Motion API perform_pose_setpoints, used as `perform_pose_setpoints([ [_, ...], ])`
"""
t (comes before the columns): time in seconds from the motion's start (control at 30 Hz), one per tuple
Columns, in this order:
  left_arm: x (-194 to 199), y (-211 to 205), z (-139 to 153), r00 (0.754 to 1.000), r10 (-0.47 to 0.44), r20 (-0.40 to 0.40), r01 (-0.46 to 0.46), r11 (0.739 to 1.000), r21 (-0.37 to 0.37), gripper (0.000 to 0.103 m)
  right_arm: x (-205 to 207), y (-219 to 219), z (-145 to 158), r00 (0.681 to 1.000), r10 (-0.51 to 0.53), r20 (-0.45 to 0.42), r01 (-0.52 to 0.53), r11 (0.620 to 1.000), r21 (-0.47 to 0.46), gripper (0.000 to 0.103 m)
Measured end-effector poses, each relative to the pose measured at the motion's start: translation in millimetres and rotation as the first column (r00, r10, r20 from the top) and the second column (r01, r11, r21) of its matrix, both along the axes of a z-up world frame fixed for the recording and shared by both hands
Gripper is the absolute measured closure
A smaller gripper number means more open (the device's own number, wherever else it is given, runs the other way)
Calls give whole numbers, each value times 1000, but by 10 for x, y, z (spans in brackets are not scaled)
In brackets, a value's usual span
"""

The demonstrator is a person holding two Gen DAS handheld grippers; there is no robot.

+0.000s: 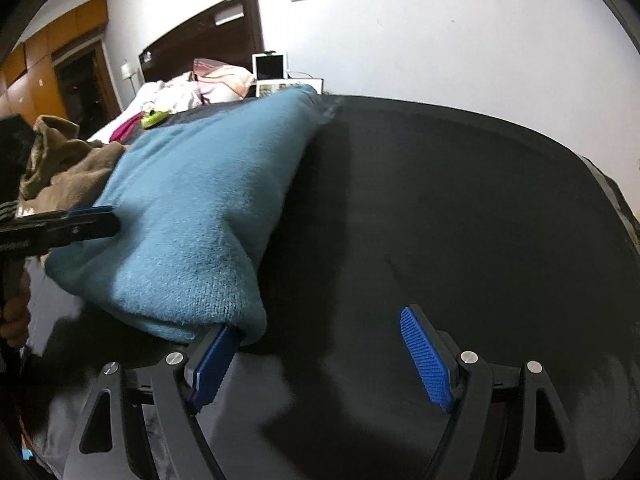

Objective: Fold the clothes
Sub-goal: 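Open both grippers and release the folded sweater onto the bed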

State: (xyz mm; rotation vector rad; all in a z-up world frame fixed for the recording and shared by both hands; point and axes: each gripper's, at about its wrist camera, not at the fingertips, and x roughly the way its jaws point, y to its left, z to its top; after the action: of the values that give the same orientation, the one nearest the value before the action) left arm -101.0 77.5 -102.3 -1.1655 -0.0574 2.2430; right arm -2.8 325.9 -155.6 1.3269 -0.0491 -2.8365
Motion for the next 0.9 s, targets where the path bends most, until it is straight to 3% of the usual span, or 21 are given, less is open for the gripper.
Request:
perform_pose_setpoints([
  [0.23,92,-26,-18,999,-10,-34,11,1000,23,43,66,-25,38,999,52,10,-53,998,27,22],
  [0.43,126,-92,-10,999,-11,-40,13,998,65,43,280,-75,543,970,182,-160,-189,982,-27,22],
  [0.6,104,-128,-10,1000,-10,-25,13,995,97,43,57,-281,767,930,271,-247,-280,960,-2,22],
  [0.73,108,-121,-5,1000,-11,-28,14,995,95,43,-190,-561,501,915,367,-168,-367,930,33,22],
  [0.9,107,-98,-3,999,-14,-41,17,996,86,43,-281,-704,167,922,382,-69,-370,918,141,20],
])
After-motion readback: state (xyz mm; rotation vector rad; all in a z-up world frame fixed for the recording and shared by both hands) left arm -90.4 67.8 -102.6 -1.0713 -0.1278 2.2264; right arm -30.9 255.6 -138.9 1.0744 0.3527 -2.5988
